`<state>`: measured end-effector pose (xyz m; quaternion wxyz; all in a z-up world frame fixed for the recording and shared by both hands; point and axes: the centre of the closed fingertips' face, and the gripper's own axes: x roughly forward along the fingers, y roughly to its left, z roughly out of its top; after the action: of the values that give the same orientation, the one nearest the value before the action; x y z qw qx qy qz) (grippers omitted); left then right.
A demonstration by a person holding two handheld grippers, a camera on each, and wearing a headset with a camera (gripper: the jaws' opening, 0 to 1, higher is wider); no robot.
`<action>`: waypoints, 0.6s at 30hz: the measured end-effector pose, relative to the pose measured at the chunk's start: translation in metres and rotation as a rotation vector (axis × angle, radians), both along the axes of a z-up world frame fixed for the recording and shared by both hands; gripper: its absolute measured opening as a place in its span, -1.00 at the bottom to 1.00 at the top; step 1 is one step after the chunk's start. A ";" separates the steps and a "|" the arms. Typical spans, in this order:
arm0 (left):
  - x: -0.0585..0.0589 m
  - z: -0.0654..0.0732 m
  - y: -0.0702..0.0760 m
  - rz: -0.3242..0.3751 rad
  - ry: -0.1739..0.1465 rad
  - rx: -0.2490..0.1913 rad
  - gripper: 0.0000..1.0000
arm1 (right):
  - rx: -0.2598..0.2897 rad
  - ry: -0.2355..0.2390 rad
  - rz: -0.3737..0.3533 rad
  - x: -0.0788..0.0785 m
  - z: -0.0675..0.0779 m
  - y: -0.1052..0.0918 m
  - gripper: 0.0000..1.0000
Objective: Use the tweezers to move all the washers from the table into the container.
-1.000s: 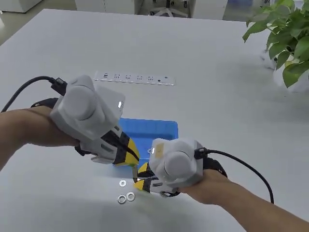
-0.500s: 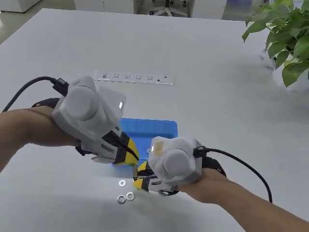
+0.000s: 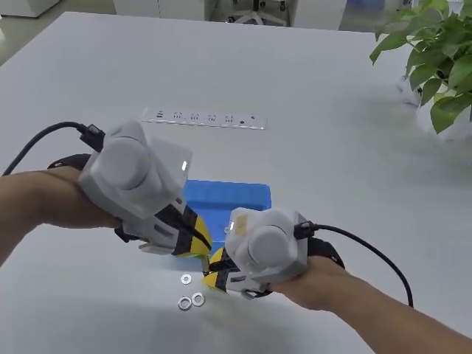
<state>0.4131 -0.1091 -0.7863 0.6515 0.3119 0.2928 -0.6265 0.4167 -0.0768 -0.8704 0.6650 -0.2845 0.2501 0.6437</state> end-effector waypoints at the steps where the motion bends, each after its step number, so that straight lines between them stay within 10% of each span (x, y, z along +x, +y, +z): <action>1: 0.000 0.000 0.000 0.000 0.000 0.000 -0.90 | -0.001 -0.002 0.001 0.000 0.000 0.000 -0.80; 18: -0.003 0.011 0.003 0.001 -0.004 -0.005 -0.90 | 0.000 -0.010 0.013 -0.004 0.012 0.000 -0.80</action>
<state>0.4101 -0.1059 -0.7750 0.6533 0.3116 0.2901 -0.6260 0.4128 -0.0770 -0.8589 0.6620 -0.2895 0.2448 0.6466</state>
